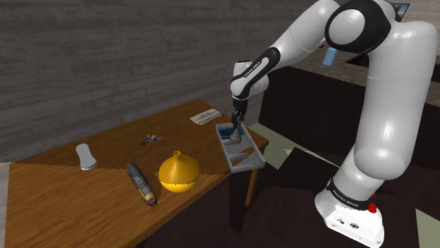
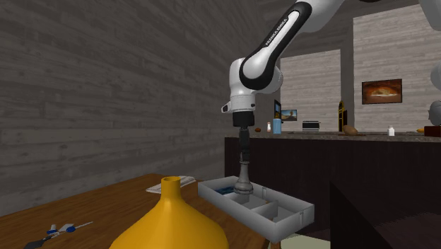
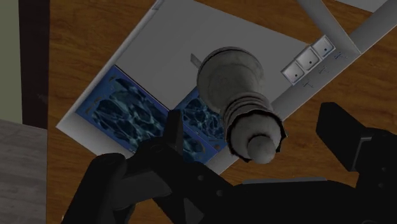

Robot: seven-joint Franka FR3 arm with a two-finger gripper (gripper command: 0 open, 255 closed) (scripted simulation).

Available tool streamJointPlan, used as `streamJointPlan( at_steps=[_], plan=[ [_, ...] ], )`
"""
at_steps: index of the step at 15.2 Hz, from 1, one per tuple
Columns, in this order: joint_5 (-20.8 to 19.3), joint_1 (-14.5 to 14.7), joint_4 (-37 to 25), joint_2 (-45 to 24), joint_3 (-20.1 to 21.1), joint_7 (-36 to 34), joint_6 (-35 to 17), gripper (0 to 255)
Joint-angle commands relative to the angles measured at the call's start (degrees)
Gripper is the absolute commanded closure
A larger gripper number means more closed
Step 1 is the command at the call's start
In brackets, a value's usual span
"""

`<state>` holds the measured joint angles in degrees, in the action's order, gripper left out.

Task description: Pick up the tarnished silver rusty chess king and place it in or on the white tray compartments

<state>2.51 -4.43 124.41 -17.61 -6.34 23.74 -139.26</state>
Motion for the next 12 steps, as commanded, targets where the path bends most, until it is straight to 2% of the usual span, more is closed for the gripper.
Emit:
streamJointPlan(
  at_steps=[1,2,6,12],
  plan=[
    [0.0,0.0,0.0,0.0,0.0,0.0,0.0,0],
    [0.0,0.0,-0.1,-0.1,0.0,0.0,0.0,0],
    [-0.9,0.3,-1.7,4.9,-0.3,-0.6,6.5,0],
    [-0.9,0.3,-1.7,4.9,-0.3,-0.6,6.5,0]
  ],
)
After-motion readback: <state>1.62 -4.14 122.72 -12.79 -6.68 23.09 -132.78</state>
